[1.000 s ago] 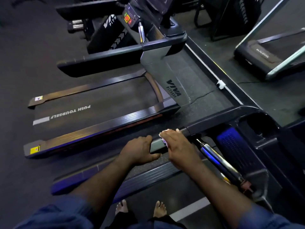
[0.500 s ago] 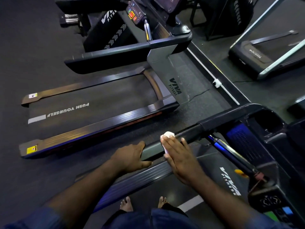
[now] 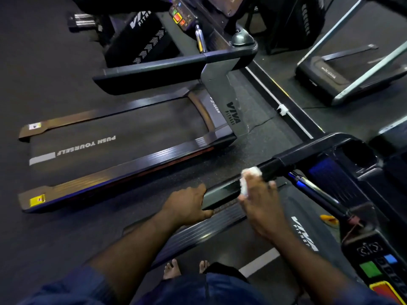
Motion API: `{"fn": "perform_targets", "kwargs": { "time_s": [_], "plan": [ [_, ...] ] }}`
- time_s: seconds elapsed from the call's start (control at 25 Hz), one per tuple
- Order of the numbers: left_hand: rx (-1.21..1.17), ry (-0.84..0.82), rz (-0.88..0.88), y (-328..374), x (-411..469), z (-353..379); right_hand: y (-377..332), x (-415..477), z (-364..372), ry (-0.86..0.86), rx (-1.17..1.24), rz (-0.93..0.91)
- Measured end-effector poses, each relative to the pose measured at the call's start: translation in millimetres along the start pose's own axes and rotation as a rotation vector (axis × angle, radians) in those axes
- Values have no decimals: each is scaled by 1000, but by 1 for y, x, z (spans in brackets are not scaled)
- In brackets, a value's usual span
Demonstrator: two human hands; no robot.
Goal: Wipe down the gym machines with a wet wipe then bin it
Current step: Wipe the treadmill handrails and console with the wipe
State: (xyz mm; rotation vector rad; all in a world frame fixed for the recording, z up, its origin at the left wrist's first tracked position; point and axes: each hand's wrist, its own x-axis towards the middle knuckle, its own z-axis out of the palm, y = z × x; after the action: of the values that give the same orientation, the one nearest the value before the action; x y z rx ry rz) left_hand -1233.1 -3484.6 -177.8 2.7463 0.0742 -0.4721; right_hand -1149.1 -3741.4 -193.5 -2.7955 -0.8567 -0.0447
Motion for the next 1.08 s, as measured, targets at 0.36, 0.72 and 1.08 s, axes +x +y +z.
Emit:
{"fn": "perform_targets", "kwargs": {
  "time_s": [0.36,0.72,1.08],
  "plan": [
    [54,52,-218,-9,-42,6,-64,-20,10,-132,-13,-351],
    [122,201,-372,-33,-98,16,-122,-39,21,-183,-5,-284],
    [-1163,212,-535,-93,-124,12,-145,-11,16,-59,-43,36]
  ]
}}
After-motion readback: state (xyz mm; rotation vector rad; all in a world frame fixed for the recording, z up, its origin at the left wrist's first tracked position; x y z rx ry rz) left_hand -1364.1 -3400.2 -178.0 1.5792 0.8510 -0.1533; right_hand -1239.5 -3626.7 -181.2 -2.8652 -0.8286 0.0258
